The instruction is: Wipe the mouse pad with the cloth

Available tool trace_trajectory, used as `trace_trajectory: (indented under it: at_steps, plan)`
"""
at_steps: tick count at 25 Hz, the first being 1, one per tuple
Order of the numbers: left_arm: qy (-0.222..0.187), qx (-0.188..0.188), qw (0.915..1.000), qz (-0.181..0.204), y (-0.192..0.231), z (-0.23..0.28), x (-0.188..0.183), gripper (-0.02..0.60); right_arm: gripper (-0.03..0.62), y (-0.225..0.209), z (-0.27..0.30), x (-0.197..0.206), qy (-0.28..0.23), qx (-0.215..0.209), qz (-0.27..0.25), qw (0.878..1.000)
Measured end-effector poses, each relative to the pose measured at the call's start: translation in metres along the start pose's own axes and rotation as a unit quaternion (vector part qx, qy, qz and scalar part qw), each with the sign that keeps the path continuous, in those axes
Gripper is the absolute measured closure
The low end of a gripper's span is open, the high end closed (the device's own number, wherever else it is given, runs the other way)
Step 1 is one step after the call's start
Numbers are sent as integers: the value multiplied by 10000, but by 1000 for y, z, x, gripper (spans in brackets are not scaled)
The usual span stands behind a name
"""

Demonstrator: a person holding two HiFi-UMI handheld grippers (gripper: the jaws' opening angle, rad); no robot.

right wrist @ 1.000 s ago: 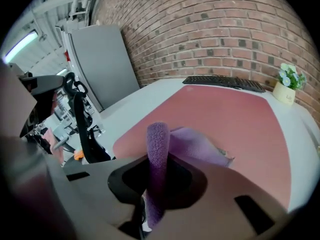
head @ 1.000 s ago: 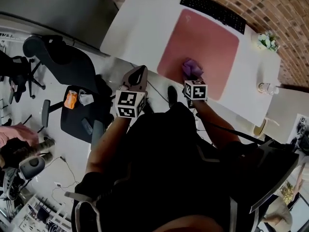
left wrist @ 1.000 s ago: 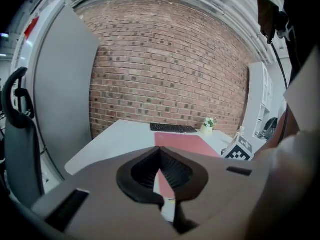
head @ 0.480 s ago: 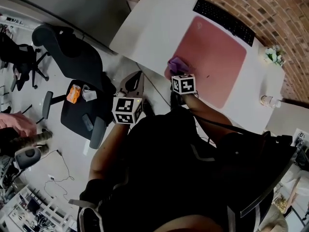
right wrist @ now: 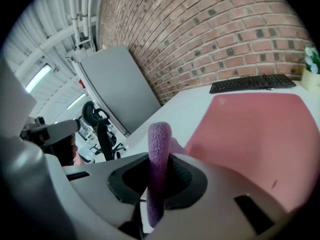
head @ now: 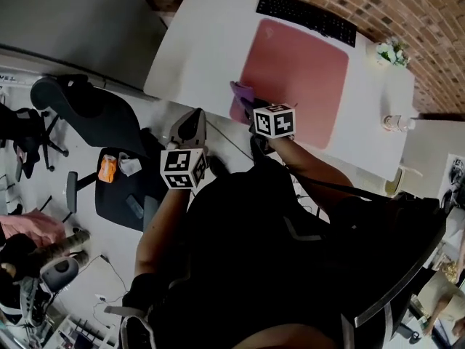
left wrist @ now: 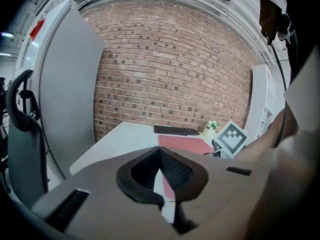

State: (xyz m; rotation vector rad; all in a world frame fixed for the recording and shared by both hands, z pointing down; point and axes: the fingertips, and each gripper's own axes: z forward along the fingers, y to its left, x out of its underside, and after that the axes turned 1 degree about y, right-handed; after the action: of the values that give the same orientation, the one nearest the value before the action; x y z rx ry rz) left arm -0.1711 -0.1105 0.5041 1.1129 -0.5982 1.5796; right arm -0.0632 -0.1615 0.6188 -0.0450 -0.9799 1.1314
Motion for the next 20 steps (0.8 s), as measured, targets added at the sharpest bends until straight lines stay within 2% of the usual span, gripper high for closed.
trace_trajectory:
  at_steps: [2, 5, 10, 15, 18, 20]
  plan:
    - [14, 241, 9997, 67, -12, 11, -3, 580, 534, -18, -27, -11, -313, 162, 107, 9993]
    - [66, 585, 9981, 197, -34, 28, -5, 580, 534, -59, -75, -20, -788, 627, 354, 9943]
    - [160, 1111, 9927, 443, -71, 55, -10, 580, 534, -142, -161, -17, -1412, 1717, 777, 9719]
    - [306, 1441, 9875, 561, -99, 73, -11, 580, 534, -215, -231, -7, -1570, 2785, 659, 9452]
    - [414, 1500, 9857, 648, -108, 76, -9, 580, 534, -254, -260, 2, -1562, 3358, 767, 9257]
    - [461, 1479, 9856, 678, -110, 77, -8, 580, 534, -276, -267, 11, -1448, 3614, 850, 9172]
